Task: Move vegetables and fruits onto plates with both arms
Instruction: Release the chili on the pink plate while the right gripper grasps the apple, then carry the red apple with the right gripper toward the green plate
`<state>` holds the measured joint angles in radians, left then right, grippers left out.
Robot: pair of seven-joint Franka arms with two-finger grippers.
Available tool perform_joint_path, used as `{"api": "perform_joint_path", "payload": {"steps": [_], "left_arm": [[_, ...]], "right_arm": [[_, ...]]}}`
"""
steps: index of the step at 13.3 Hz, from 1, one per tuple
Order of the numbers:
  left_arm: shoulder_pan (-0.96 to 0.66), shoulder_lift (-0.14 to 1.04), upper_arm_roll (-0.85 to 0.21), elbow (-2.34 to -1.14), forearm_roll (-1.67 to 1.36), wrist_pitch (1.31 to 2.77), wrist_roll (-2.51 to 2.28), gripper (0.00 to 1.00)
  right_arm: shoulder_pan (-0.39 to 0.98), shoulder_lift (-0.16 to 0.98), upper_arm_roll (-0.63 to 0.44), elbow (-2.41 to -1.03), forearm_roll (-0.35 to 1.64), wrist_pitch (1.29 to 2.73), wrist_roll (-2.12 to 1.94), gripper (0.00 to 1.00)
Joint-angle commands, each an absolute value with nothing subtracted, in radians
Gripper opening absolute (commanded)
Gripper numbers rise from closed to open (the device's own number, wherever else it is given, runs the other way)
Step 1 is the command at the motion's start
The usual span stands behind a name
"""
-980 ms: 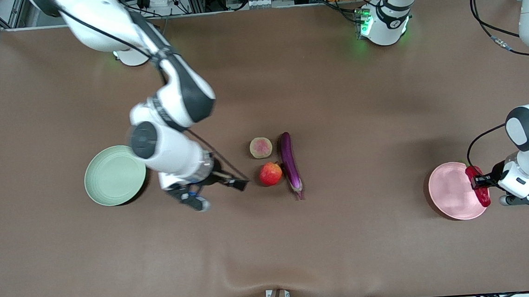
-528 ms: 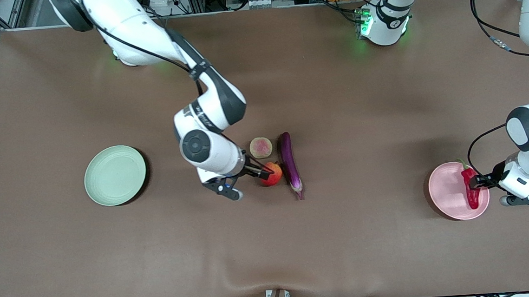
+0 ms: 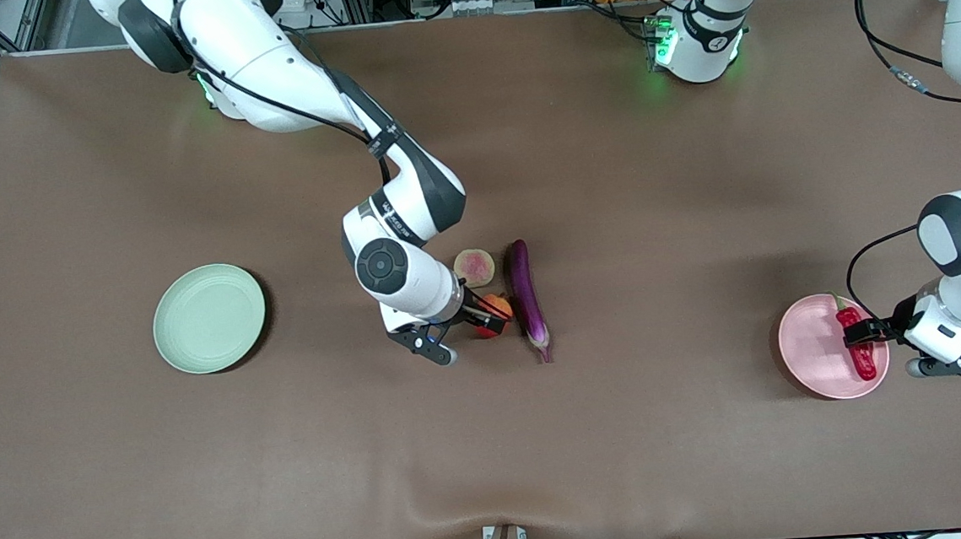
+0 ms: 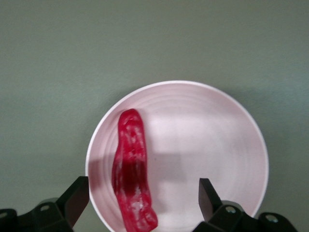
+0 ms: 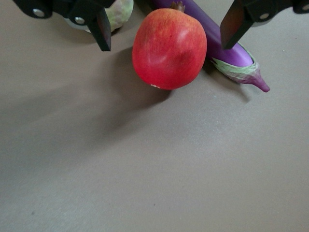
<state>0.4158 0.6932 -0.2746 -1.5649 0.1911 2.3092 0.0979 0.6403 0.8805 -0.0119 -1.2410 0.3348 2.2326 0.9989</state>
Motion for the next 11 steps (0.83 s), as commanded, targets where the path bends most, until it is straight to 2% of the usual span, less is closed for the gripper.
{"api": "perform_joint_path", "payload": {"steps": [1, 5, 8, 9, 10, 11], "left_arm": [[0.379, 0.647, -0.276, -1.563, 0.195, 2.249, 0.054, 1.00], [0.313, 0.620, -0.281, -1.562, 0.195, 2.201, -0.090, 1.00], [0.304, 0.612, -0.331, -1.562, 0.195, 2.174, -0.217, 1.00], [0.304, 0.612, -0.350, -1.563, 0.195, 2.168, -0.259, 1.00], [0.304, 0.612, -0.368, -1.563, 0.195, 2.161, -0.291, 1.00], [0.304, 0.614, -0.382, -1.565, 0.195, 2.149, -0.319, 1.00]], "right_arm": [[0.653, 0.920, -0.018, -1.186, 0.354, 2.244, 1.035, 1.00], [0.683, 0.957, -0.018, -1.186, 0.353, 2.308, 1.065, 1.00], [0.687, 0.963, -0.018, -1.189, 0.351, 2.316, 1.062, 1.00], [0.695, 0.963, -0.020, -1.190, 0.350, 2.316, 1.063, 0.74], [0.695, 0.963, -0.020, -1.192, 0.347, 2.316, 1.060, 0.34], [0.695, 0.963, -0.021, -1.190, 0.341, 2.315, 1.055, 0.10]]}}
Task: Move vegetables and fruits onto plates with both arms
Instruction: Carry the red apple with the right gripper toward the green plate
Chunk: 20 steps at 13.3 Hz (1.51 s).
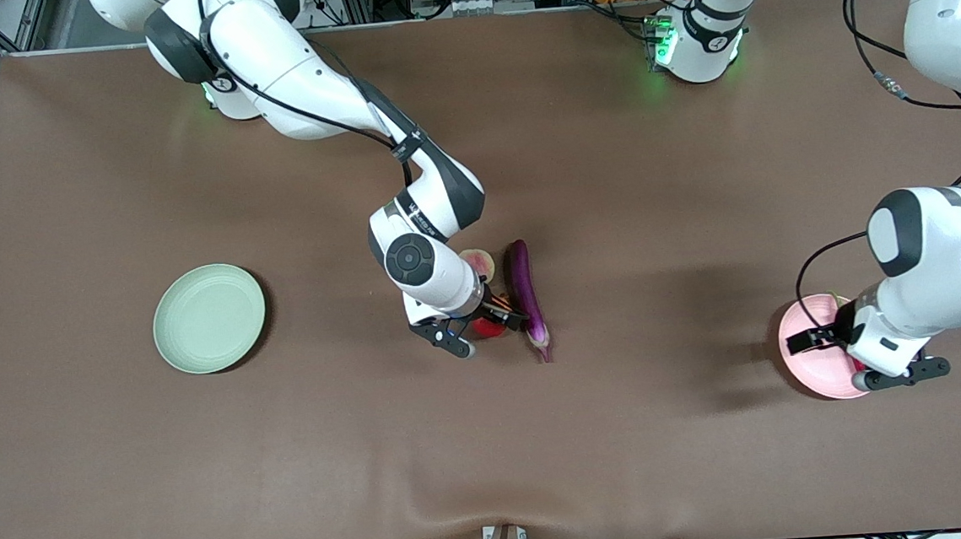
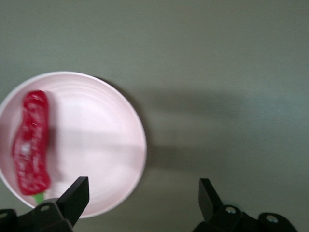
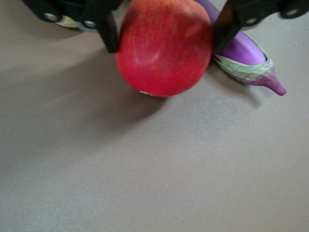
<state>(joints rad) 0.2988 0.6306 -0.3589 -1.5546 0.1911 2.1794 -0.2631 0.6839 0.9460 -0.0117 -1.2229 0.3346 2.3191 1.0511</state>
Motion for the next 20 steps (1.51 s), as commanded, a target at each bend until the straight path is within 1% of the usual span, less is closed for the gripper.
{"api": "perform_joint_path", "payload": {"steps": [1, 3, 4, 5, 7, 9, 11, 12, 13, 15, 17, 18, 20], "left_arm": [[0.302, 0.614, -0.399, -1.568, 0.196, 2.145, -0.346, 1.00], [0.290, 0.618, -0.425, -1.572, 0.196, 2.145, -0.405, 1.00], [0.269, 0.623, -0.425, -1.574, 0.195, 2.145, -0.429, 1.00], [0.243, 0.626, -0.423, -1.578, 0.198, 2.145, -0.457, 1.00], [0.226, 0.635, -0.423, -1.579, 0.207, 2.145, -0.488, 1.00], [0.201, 0.643, -0.425, -1.575, 0.206, 2.145, -0.500, 1.00], [0.152, 0.650, -0.423, -1.572, 0.204, 2.148, -0.534, 1.00], [0.132, 0.661, -0.423, -1.572, 0.206, 2.154, -0.570, 1.00], [0.115, 0.669, -0.423, -1.572, 0.209, 2.161, -0.599, 1.00], [0.063, 0.681, -0.423, -1.571, 0.206, 2.175, -0.674, 1.00], [0.002, 0.684, -0.419, -1.566, 0.206, 2.181, -0.786, 1.00], [-0.030, 0.695, -0.417, -1.557, 0.206, 2.192, -0.836, 1.00], [-0.102, 0.715, -0.411, -1.543, 0.206, 2.221, -0.937, 1.00]], "right_arm": [[0.695, 0.963, -0.023, -1.190, 0.341, 2.315, 1.051, 0.00], [0.674, 0.953, -0.021, -1.187, 0.342, 2.290, 1.034, 0.00], [0.649, 0.936, -0.020, -1.178, 0.348, 2.223, 1.034, 0.00], [0.599, 0.919, -0.009, -1.148, 0.353, 2.124, 1.034, 0.00], [0.493, 0.910, 0.037, -1.045, 0.357, 1.926, 1.022, 0.00], [0.387, 0.861, 0.069, -1.040, 0.357, 1.785, 0.852, 0.00], [0.269, 0.815, 0.075, -1.040, 0.357, 1.592, 0.622, 0.00], [0.230, 0.796, 0.065, -1.042, 0.350, 1.533, 0.520, 0.00], [0.204, 0.770, 0.057, -1.060, 0.333, 1.498, 0.432, 0.00], [0.161, 0.730, 0.055, -1.135, 0.205, 1.462, 0.291, 0.00], [0.131, 0.677, 0.054, -1.266, 0.128, 1.479, 0.186, 0.00], [0.100, 0.651, 0.054, -1.329, 0.121, 1.508, 0.123, 0.00], [0.026, 0.574, 0.054, -1.512, 0.117, 1.633, -0.056, 0.00]]}}
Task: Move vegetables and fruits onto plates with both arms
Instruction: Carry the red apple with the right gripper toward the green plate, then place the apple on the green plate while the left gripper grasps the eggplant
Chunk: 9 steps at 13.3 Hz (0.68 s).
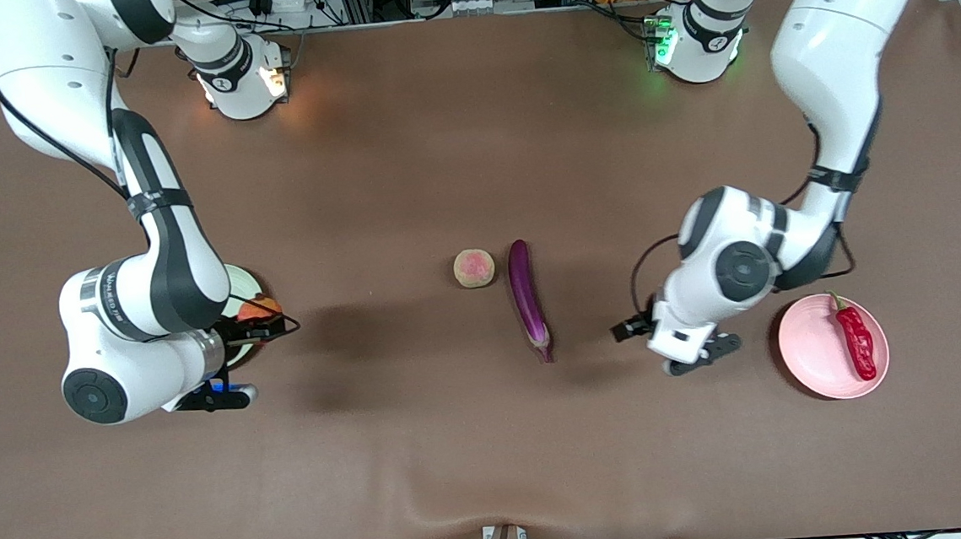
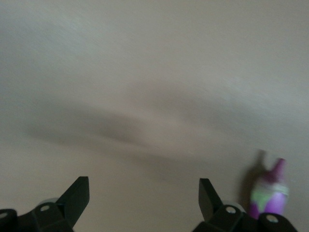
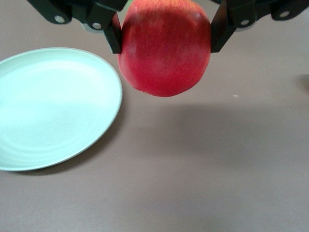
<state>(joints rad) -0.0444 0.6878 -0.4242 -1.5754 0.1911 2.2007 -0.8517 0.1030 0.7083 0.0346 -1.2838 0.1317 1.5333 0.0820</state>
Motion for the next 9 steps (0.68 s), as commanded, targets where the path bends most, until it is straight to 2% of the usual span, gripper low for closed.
{"api": "perform_joint_path", "payload": {"steps": [1, 3, 8, 9], "left_arm": [[-0.130, 0.724, -0.404, -1.543, 0.206, 2.249, -0.983, 1.00], [-0.194, 0.751, -0.367, -1.539, 0.206, 2.296, -1.047, 1.00], [-0.374, 0.836, -0.299, -1.433, 0.204, 2.301, -1.229, 1.00], [-0.386, 0.839, -0.295, -1.433, 0.204, 2.302, -1.230, 1.00]], "right_arm": [[-0.009, 0.537, 0.054, -1.607, 0.117, 1.696, -0.131, 0.00], [-0.067, 0.491, 0.054, -1.744, 0.118, 1.782, -0.245, 0.00], [-0.137, 0.485, 0.055, -1.925, 0.120, 1.988, -0.391, 0.00], [-0.138, 0.486, 0.055, -1.946, 0.121, 2.015, -0.394, 0.02]]}}
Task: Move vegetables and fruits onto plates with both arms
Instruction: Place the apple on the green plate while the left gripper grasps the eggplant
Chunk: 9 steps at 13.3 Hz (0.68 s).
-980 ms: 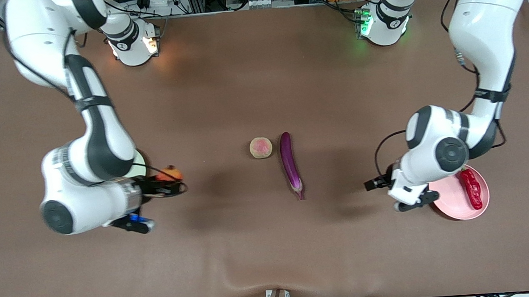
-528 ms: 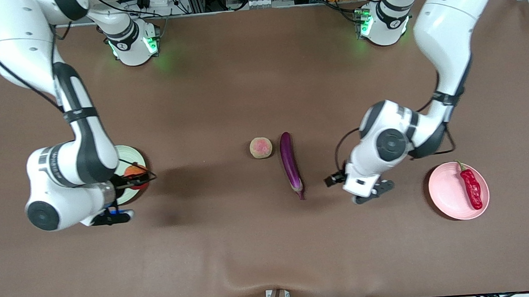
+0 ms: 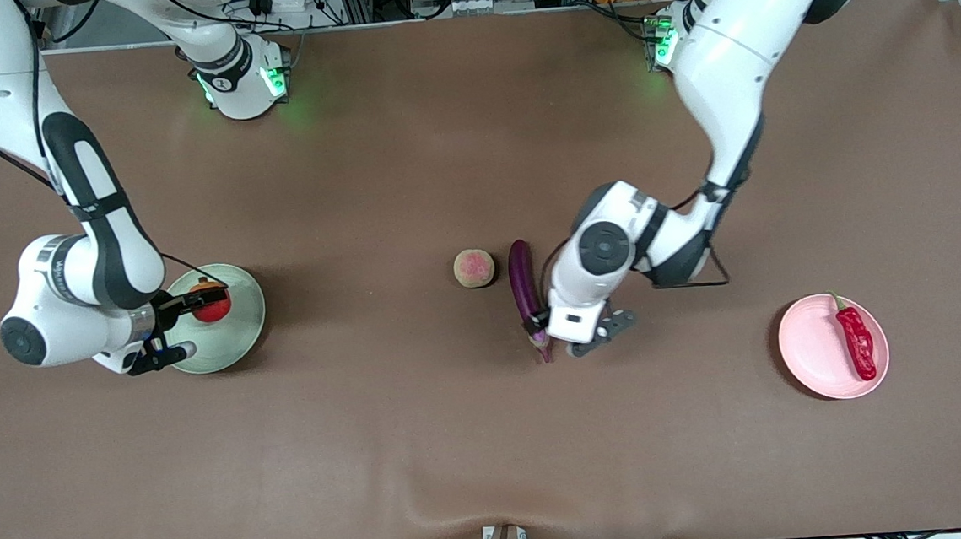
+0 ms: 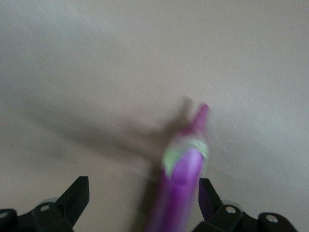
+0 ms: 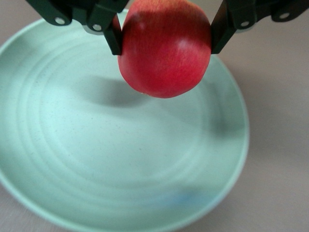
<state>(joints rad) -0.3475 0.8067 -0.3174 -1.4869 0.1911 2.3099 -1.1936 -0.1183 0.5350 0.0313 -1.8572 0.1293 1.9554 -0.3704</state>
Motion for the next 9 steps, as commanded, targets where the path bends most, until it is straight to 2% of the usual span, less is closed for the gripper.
{"api": "perform_joint_path", "payload": {"steps": [1, 2, 3, 4, 5, 6, 7, 8, 9], "left_arm": [[-0.393, 0.844, -0.295, -1.433, 0.204, 2.303, -1.230, 1.00], [-0.402, 0.850, -0.295, -1.433, 0.204, 2.303, -1.226, 1.00], [-0.413, 0.857, -0.295, -1.433, 0.206, 2.303, -1.220, 0.99], [-0.426, 0.857, -0.295, -1.434, 0.207, 2.303, -1.216, 0.89], [-0.426, 0.859, -0.295, -1.436, 0.207, 2.303, -1.215, 0.73], [-0.425, 0.859, -0.295, -1.436, 0.207, 2.303, -1.212, 0.50], [-0.425, 0.861, -0.295, -1.436, 0.207, 2.303, -1.210, 0.21], [-0.425, 0.864, -0.295, -1.436, 0.209, 2.303, -1.209, 0.00], [-0.417, 0.862, -0.295, -1.436, 0.210, 2.303, -1.204, 0.00]], "right_arm": [[-0.137, 0.488, 0.055, -1.948, 0.123, 2.013, -0.391, 0.52], [-0.137, 0.488, 0.057, -1.947, 0.132, 2.002, -0.388, 1.00], [-0.137, 0.486, 0.061, -1.938, 0.136, 1.981, -0.385, 1.00], [-0.133, 0.483, 0.064, -1.904, 0.147, 1.939, -0.380, 1.00], [-0.129, 0.485, 0.064, -1.860, 0.176, 1.884, -0.377, 1.00], [-0.117, 0.485, 0.066, -1.803, 0.217, 1.826, -0.376, 1.00], [-0.094, 0.485, 0.064, -1.746, 0.238, 1.771, -0.344, 1.00], [-0.062, 0.489, 0.064, -1.683, 0.242, 1.716, -0.239, 1.00], [-0.017, 0.492, 0.064, -1.622, 0.244, 1.669, -0.115, 1.00]]}}
